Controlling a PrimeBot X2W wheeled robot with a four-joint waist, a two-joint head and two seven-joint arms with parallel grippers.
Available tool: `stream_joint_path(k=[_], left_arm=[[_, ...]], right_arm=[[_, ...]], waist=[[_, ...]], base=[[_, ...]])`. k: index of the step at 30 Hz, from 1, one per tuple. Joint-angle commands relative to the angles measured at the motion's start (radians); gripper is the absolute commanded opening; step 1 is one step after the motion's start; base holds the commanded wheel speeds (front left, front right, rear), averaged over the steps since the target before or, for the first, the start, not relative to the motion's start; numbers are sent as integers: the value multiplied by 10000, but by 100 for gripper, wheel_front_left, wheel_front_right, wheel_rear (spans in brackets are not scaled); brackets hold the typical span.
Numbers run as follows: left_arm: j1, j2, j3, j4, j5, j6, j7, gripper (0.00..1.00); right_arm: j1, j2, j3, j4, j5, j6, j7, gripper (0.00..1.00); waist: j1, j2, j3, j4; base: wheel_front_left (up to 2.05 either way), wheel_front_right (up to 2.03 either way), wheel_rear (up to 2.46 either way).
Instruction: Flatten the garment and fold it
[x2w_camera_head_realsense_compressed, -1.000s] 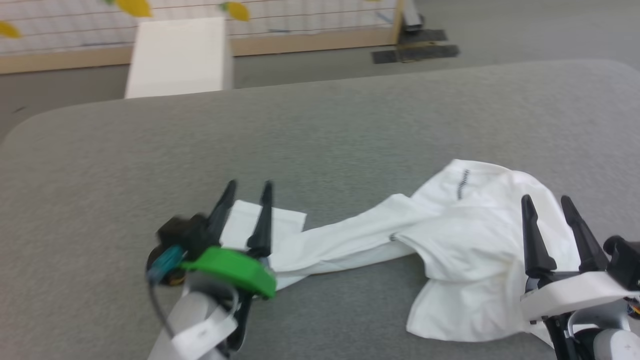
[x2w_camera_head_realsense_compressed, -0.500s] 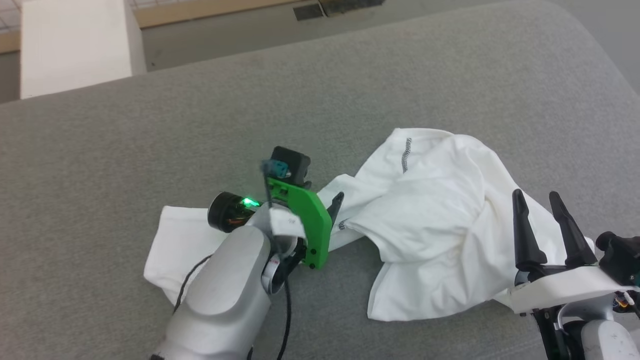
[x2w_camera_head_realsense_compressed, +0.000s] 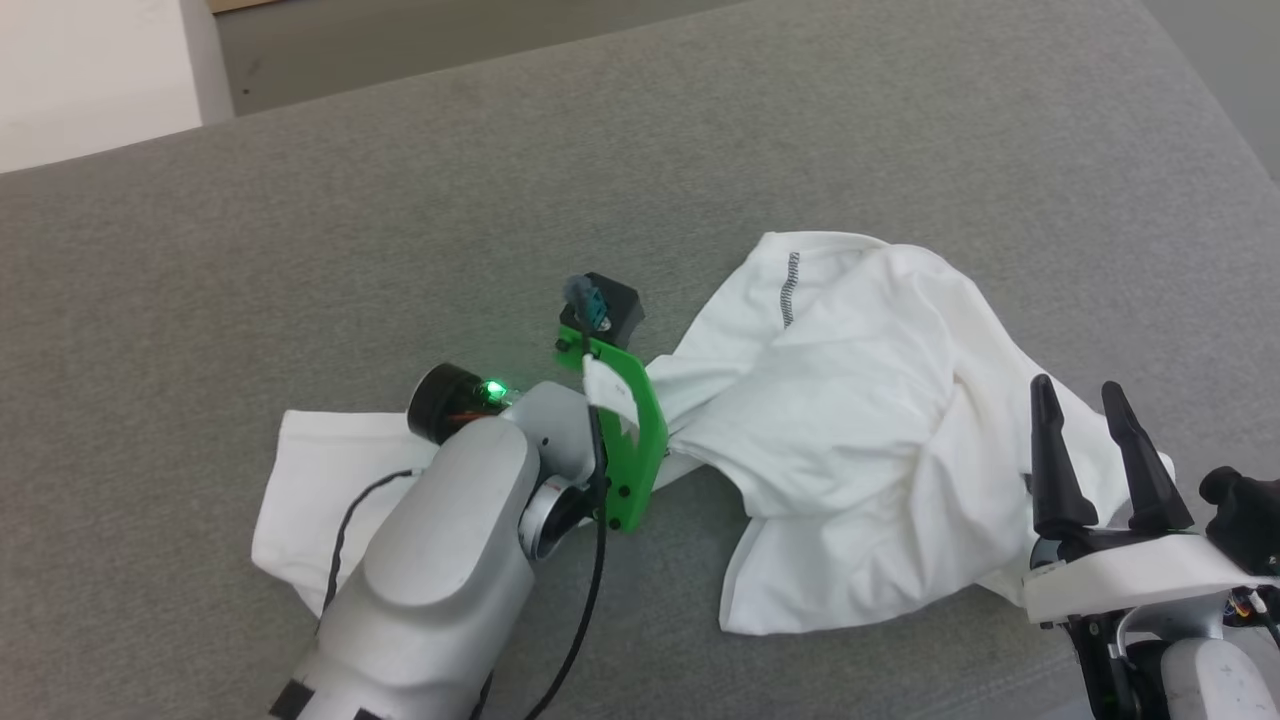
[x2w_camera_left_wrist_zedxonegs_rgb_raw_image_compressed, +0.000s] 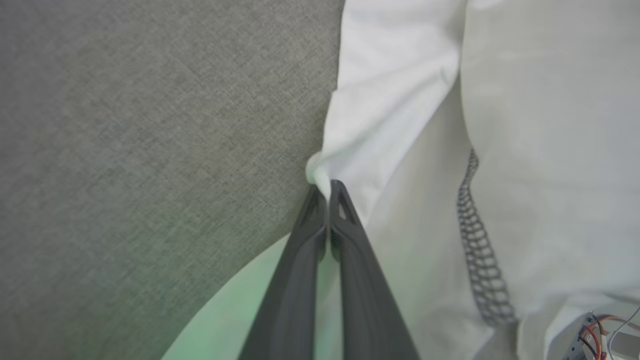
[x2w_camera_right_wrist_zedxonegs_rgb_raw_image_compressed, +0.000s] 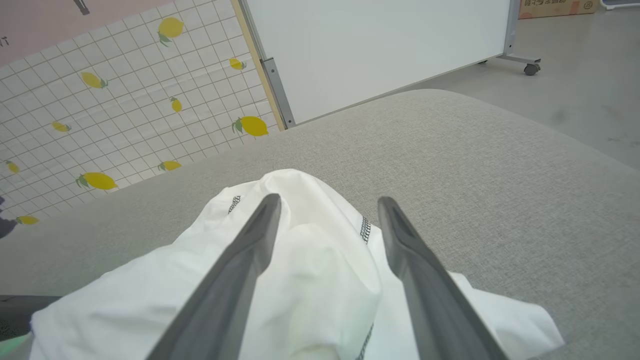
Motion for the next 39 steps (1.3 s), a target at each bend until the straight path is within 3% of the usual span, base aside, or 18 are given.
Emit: stream_joint_path(k=[1,7,12,20,27,28,29,35,39], left_arm=[[471,119,106,-70,-56,127,-372,0],[1253,83,1490,-1286,-910,724,-2456,0],[2358,653,2721,-2203,-1337,1326,-3483,0],[4778,1519,4292,-3473,-1977,2268,-3721,0],[6045,1408,4585,-3915,-2446,2337,-3807,0],[6131,1297,4613,-3965,-2568,2252,-3946,86],[6176,1185,4669,-4000,-2689,2155,-4138,100],[6169,725,4917,-4115,-2679,1314,-6372,100],[5686,643,4940,-3861,-1739,1244,-8404,100]], right_arm=[[-81,12,-24,-27,-29,-13,-56,100],[14,12,-316,-271,-218,-13,120,100],[146,13,-472,-461,-308,-13,372,100],[424,13,-562,-773,-483,-13,831,100],[572,13,-576,-894,-599,-13,1254,100],[583,13,-549,-893,-649,-13,1350,100],[590,13,-527,-888,-693,-13,1430,100],[255,13,-277,-791,-1657,-13,2223,100],[-558,13,-299,-397,-2346,-13,2928,100]], waist=[[0,-1,-190,281],[0,-1,-613,1170],[0,-1,-1041,1962],[0,-1,-1509,3055],[0,-1,-1700,3533],[0,-1,-1717,3562],[0,-1,-1733,3582],[0,-1,-1628,3643],[0,-1,-1275,3834]], base=[[0,0,0],[0,0,0],[0,0,0],[0,0,0],[0,0,0],[0,0,0],[0,0,0],[0,0,0],[0,0,0]])
